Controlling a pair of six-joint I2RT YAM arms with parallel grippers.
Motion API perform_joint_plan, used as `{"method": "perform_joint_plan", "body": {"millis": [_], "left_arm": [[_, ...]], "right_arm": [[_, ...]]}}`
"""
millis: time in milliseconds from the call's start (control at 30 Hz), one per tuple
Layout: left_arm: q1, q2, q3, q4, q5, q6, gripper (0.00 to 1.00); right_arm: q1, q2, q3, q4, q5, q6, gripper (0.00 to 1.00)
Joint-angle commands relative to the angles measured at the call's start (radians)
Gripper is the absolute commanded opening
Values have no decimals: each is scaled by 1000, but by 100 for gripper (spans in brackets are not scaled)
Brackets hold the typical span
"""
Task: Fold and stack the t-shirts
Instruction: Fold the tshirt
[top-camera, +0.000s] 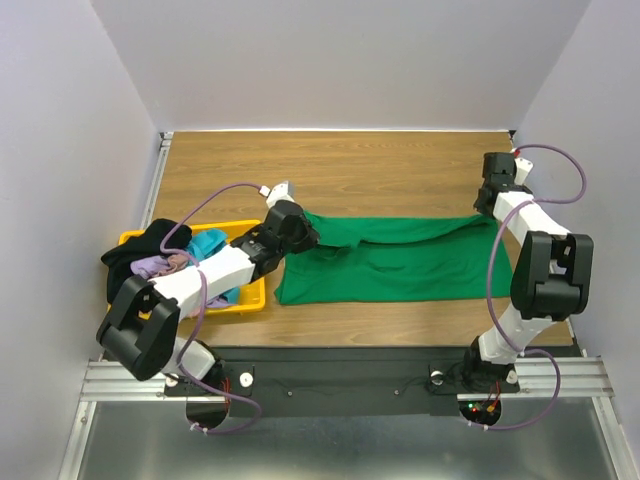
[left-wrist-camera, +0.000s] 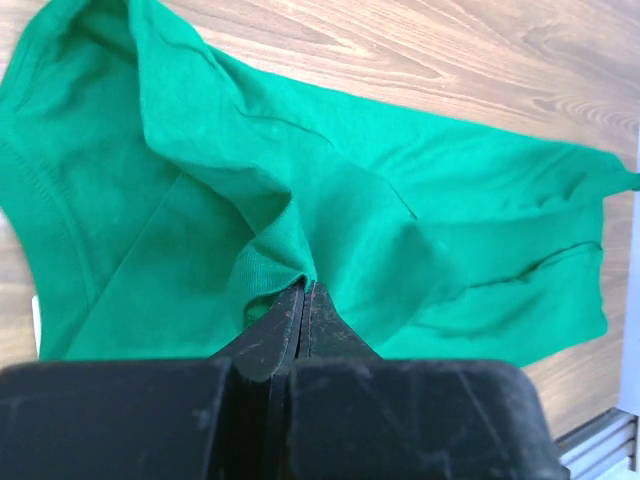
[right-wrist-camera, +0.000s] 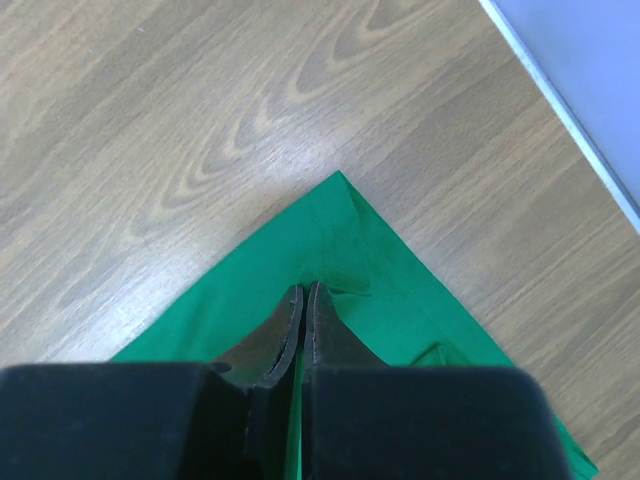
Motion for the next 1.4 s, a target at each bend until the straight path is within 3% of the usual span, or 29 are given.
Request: {"method": "perform_joint_plan", "body": {"millis": [0,533,600,633,733,767,833,867,900,1067,1167,1367], "left_arm": [[-16,-79,-37,-17,-25,-38,0],[-37,-104,-178,-17,15,-110,0],[-42,-104,-201,-15,30,-104,0],[-48,-108,-206,-15,42,-96,1],[-63,-124,-223,-25,64,-86,36],[-72,-139,-223,-28,87,-72,59],[-108,-164,-220,-40,89,-60,77],[-120,-196,-218,-46,84,-44,88],[-137,-216,-218,-58,79,-35,94],[-140,-312,-188,-138,-43,-10,99],[-138,-319,-114,-186,-106,26,99],[-125,-166,12,-111,-94,74,99]], "right_arm": [[3,-73,-2,14,14,-20,0],[2,-70,-74,8,25,-8,0],[2,-58,-85,8,48,6,4],[2,-51,-92,8,62,13,12],[2,-41,-97,2,80,22,36],[2,-42,-96,2,82,27,59],[2,-48,-89,-7,83,33,78],[2,-64,-86,-10,83,35,94],[2,-76,-82,-18,80,38,100],[3,-166,-105,-19,-39,13,100],[3,-205,-117,-19,-214,-2,100],[7,-206,-145,-2,-381,-10,100]]}}
